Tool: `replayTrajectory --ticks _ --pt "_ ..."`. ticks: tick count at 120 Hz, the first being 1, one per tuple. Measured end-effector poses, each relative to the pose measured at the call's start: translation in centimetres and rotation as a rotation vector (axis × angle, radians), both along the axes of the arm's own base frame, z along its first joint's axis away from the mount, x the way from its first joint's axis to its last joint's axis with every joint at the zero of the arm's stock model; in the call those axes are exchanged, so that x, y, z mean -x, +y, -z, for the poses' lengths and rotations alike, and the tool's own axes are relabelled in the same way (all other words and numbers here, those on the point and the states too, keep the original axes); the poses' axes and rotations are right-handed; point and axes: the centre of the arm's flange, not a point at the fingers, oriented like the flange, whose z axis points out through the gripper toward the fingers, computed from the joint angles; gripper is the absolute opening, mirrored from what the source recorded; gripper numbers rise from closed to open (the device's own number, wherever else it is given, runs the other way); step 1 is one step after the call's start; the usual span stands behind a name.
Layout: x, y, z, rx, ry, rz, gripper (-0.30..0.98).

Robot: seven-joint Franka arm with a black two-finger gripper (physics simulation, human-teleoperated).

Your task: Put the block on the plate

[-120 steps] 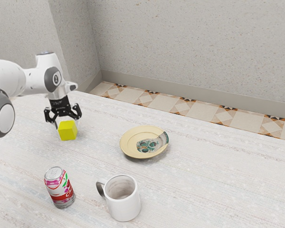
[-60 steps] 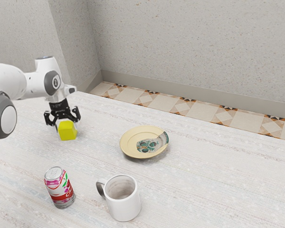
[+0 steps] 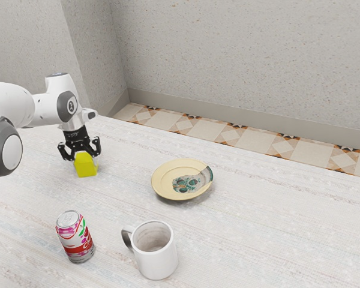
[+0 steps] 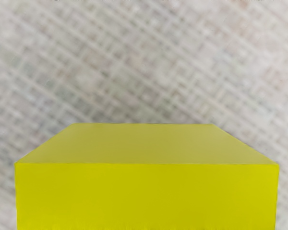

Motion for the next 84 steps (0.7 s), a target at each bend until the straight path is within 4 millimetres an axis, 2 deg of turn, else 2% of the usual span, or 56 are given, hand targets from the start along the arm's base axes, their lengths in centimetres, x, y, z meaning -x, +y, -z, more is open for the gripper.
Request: replayTrajectory --ticks 36,70,84 --pt "0.0 -0.3 -0.8 -0.015 -0.004 0.008 0.39" --pt "-0.8 -2.7 -4.7 -0.036 -0.037 0.049 0.37" --pt "-1.2 -4.9 -6.2 -0.039 -0.046 0.081 0.37"
